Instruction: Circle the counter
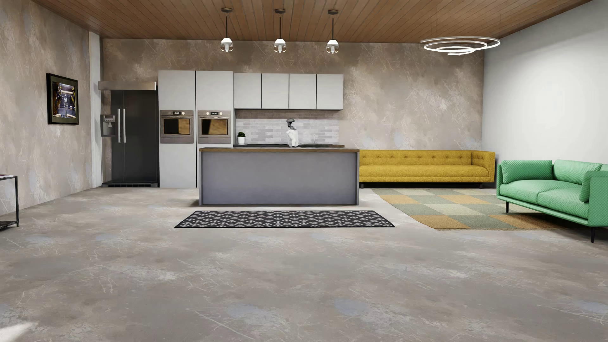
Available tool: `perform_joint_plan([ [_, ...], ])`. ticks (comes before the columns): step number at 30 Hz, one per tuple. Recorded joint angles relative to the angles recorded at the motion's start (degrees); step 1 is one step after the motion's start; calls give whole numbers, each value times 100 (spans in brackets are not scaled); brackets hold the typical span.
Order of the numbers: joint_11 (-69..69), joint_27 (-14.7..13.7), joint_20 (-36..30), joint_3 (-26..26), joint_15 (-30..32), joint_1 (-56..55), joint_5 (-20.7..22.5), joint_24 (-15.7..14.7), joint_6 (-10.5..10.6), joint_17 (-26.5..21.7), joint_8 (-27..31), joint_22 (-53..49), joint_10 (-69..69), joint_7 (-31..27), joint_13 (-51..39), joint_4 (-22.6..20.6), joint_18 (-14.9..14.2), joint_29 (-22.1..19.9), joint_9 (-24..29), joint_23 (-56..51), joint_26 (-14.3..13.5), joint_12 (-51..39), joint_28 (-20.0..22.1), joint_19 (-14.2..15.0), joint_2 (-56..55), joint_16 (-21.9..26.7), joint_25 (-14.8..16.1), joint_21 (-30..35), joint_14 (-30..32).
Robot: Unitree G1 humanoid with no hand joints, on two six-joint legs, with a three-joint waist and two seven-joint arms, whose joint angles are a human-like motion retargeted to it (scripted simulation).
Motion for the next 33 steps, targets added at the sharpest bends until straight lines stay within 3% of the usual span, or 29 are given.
perform_joint_plan([
  [1,361,108,238,51,408,53,-109,27,-64,-31,-6,-215,373,27,70,-91,793,50,-1,164,-19,-29,22,24,84,-135,-64,34,239],
  [2,1086,227,531,117,1004,178,-294,-38,-152,-75,12,-438,696,140,151,-125,1282,198,5,373,-78,-43,183,219,-19,-315,-141,116,603],
  [3,2229,302,941,183,1650,247,-545,-308,-256,-122,-41,-650,1182,214,255,-155,1756,386,26,578,-149,-103,411,344,-323,-539,-262,236,521],
  [4,3547,350,1385,211,2281,363,-796,-707,-366,-168,39,-806,1563,250,363,-250,1789,568,66,747,-154,-286,638,559,-857,-791,-442,362,122],
  [5,4683,401,1681,204,2617,573,-1123,-994,-478,-199,109,-825,1746,247,515,-443,1759,703,96,806,-83,-598,816,463,-1427,-985,-609,410,-220],
  [6,5535,450,1739,157,2232,865,-1406,-1006,-583,-171,207,-735,1755,176,708,-677,1719,769,126,765,28,-1024,991,197,-2028,-1063,-719,357,-466],
  [7,6067,475,1543,72,1961,1216,-1660,-676,-667,-70,292,-535,1611,23,941,-927,1682,718,154,650,169,-1519,1085,5,-2620,-1025,-700,170,-624],
  [9,6266,406,936,-159,1939,2011,-2065,96,-771,234,447,-138,1136,-486,1542,-1419,1622,587,159,279,-17,-2555,1062,-146,-3647,-929,-356,-329,-810],
  [11,5378,251,375,-406,1925,2691,-2202,461,-821,324,506,-288,824,-1131,1997,-1752,1564,622,116,23,-677,-3451,962,-276,-4418,-863,-146,-587,-1046],
  [13,3394,228,65,-561,2017,3283,-2164,220,-850,351,538,-830,626,-1701,2225,-1904,1512,616,63,-58,-1317,-4133,1240,-101,-4771,-839,-142,-661,-1363],
  [15,276,315,-298,-612,2297,3869,-1901,104,-874,361,858,-1496,356,-2111,2244,-1969,1380,644,7,77,-1569,-4574,1695,102,-4558,-689,-296,-673,-1648],
  [16,-877,359,-381,-602,1978,4164,-1768,-63,-881,338,1008,-1873,274,-2222,2199,-1969,1291,698,2,179,-1684,-4633,1922,209,-4475,-628,-400,-655,-1791],
  [17,-1232,367,-380,-571,1689,4408,-1683,-307,-888,309,847,-2220,318,-2238,2134,-1943,1211,717,11,258,-1785,-4596,2042,949,-4543,-550,-511,-624,-1970],
  [18,-1043,369,-297,-555,1918,4634,-1579,-619,-880,294,659,-2493,417,-2175,2053,-1875,1157,699,25,310,-1801,-4448,2100,918,-4571,-478,-614,-594,-2074],
  [19,-497,355,-208,-571,2168,4883,-1423,-973,-844,318,757,-2676,598,-2114,1981,-1797,1174,673,41,314,-1797,-4237,2109,626,-4624,-416,-635,-629,-2021],
  [20,-35,364,-241,-605,2669,5055,-1326,-1092,-796,395,795,-2678,865,-2048,1966,-1685,1226,625,46,274,-1751,-4042,1995,390,-4581,-297,-576,-742,-1816],
  [21,487,395,-278,-644,2733,5074,-1301,-1074,-732,508,713,-2532,1380,-1907,1992,-1515,1218,532,56,210,-1603,-3856,1857,376,-4536,-199,-453,-907,-1341],
  [22,1050,408,-309,-672,2327,4823,-1280,-917,-634,650,553,-2223,2297,-1779,2023,-1289,1038,425,86,179,-1361,-3677,1676,251,-4515,-123,-297,-1071,-702],
  [24,1467,439,-181,-705,1619,3695,-1216,-518,-398,803,135,-1309,4767,-1374,1857,-528,27,372,150,396,-731,-3365,1307,217,-4209,-109,-154,-1182,481],
  [25,1461,502,13,-672,1381,3064,-1187,-460,-273,734,-11,-748,5637,-1260,1680,-173,69,425,174,592,-326,-3204,1174,226,-3966,-211,-314,-1078,577],
  [26,1364,525,212,-603,1202,2442,-1155,-462,-172,629,-115,-245,6215,-1184,1476,36,320,486,194,761,29,-3044,1068,247,-3697,-296,-543,-923,241],
  [27,1212,498,259,-523,1069,1860,-1098,-319,-101,508,-152,115,6517,-1071,1247,175,297,550,207,876,253,-2815,874,267,-3440,-267,-815,-732,91],
  [28,1036,425,210,-436,961,1327,-1020,-119,-53,417,-160,268,6565,-954,1007,279,296,587,213,904,271,-2505,608,283,-3192,-168,-1007,-589,128],
  [30,670,126,273,-272,753,443,-861,70,15,307,-173,-9,5870,-787,539,407,355,491,206,827,-48,-1718,564,320,-2696,-8,-895,-589,50],
  [31,534,8,525,-208,625,158,-800,-87,31,246,-167,-200,5108,-690,335,470,433,442,201,725,-157,-1298,657,355,-2472,-13,-759,-569,-55],
  [33,239,-118,1166,-116,383,87,-699,-686,60,61,-200,-407,2632,-178,-48,674,477,404,188,532,-189,-646,730,445,-2034,-223,-518,-448,11],
])
